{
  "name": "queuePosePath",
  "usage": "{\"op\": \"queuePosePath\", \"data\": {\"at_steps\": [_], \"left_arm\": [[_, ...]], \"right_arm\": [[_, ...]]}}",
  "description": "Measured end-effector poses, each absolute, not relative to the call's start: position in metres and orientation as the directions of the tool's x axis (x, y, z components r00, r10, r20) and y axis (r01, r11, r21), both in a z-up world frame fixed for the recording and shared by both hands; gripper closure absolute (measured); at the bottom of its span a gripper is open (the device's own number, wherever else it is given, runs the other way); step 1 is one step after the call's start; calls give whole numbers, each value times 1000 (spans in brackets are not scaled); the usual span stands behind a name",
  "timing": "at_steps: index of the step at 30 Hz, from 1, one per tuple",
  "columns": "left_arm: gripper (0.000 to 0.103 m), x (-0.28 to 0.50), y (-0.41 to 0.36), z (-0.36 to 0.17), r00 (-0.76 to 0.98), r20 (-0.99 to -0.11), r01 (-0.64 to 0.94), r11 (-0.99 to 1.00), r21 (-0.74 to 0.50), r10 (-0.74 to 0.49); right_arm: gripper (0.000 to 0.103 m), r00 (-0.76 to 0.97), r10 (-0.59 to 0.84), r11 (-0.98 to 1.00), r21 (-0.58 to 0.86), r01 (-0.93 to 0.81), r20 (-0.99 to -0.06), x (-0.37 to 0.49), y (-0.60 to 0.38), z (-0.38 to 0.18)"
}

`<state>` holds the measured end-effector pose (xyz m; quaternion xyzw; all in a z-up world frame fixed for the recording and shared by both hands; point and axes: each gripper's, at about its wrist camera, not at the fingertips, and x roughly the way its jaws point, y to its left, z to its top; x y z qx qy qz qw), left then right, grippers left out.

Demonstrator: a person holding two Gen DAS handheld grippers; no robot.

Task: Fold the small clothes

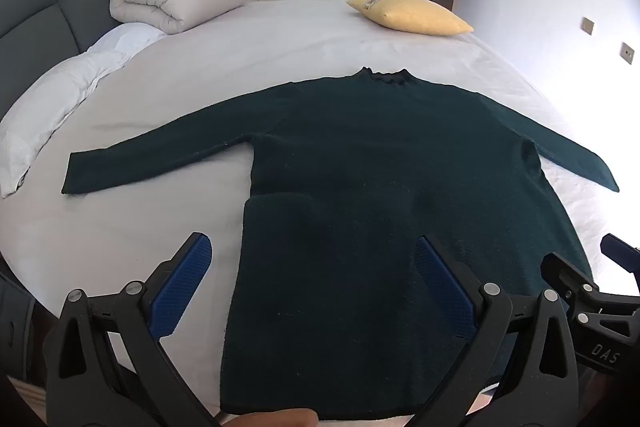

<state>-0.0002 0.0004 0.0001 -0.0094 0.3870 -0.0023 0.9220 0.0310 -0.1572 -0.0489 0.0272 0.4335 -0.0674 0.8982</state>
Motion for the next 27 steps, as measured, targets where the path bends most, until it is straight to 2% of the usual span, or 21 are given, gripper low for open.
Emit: {"op": "queuePosePath", "data": {"at_steps": [27], "left_arm": [[0, 0, 2, -7, 686, -727, -13, 1000, -24, -9]], "right_arm": [[0, 610, -102, 989, -16, 145, -786, 33, -152, -51]]}}
